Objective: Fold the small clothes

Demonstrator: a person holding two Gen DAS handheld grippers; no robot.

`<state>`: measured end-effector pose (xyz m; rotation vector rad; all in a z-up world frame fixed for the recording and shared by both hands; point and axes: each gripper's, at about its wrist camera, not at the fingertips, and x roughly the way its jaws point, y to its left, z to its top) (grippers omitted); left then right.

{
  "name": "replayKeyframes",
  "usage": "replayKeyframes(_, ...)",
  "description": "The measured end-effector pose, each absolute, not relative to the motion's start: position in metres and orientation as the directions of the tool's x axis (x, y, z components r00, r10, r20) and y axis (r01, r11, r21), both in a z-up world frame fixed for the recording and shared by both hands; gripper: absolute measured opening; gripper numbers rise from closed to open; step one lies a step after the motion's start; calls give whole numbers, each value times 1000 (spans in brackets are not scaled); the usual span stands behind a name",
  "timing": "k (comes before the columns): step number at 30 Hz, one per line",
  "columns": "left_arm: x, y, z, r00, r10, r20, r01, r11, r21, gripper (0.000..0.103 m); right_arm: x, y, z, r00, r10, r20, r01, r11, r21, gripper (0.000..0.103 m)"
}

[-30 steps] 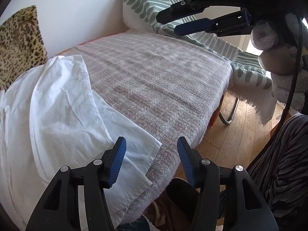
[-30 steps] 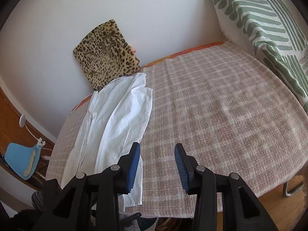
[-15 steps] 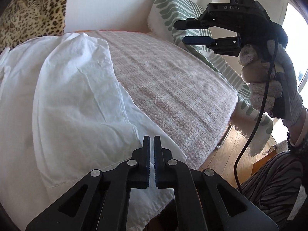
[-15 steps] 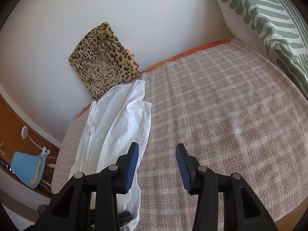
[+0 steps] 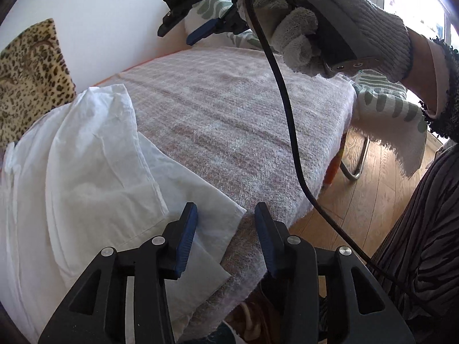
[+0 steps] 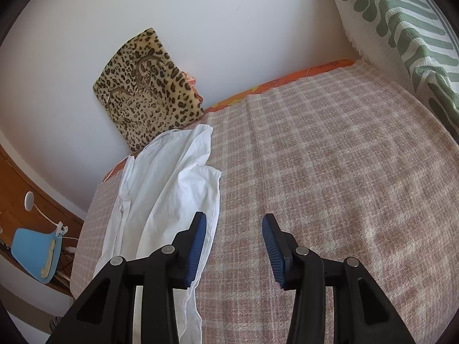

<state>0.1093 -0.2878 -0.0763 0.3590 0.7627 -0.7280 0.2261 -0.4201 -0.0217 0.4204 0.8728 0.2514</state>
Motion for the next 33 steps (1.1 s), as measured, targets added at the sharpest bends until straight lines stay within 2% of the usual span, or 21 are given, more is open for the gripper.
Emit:
replayKeyframes(1,110,-287,-77,510,-468,-722,708,705,44,22,228,-422,-22,623,379,-684,-39,889,457,44)
replayKeyframes(2,113,-286,-77,517,-467,-717,700,713,40,6,230,-424,-22,625,377,-683,-32,887,460,45)
replayKeyframes(6,131,-265,-71,459,-548,-699,658,738,-146,4,245,-429,-27,616,386,-687,-23,880,474,47)
replayKeyframes(8,133,-255,-62,460,-577,-675,633,746,-207,4,257,-428,-34,605,394,-692,-22,877,480,52)
replayKeyframes(13,134,-221,-42,499,-626,-599,554,762,-335,4,288,-422,-64,571,479,-667,-8,815,579,54)
replayKeyframes(18,134,-209,-37,530,-629,-570,518,771,-369,4,330,-409,-90,548,555,-626,28,736,677,54)
replayKeyframes(21,135,-203,-35,536,-633,-558,502,771,-393,4,353,-392,-100,532,559,-636,34,737,675,54)
replayKeyframes(24,133,-199,-34,546,-632,-550,494,773,-399,4,370,-368,-107,489,560,-669,4,766,643,49)
replayKeyframes(26,132,-197,-37,543,-634,-551,492,772,-403,4,376,-355,-107,482,550,-683,-13,783,622,31)
replayKeyframes(29,131,-191,-40,529,-644,-552,486,763,-426,4,381,-346,-106,459,574,-678,-11,767,642,17)
replayKeyframes(33,127,-175,-43,539,-645,-541,467,764,-445,4,381,-330,-92,455,506,-733,-27,830,557,8)
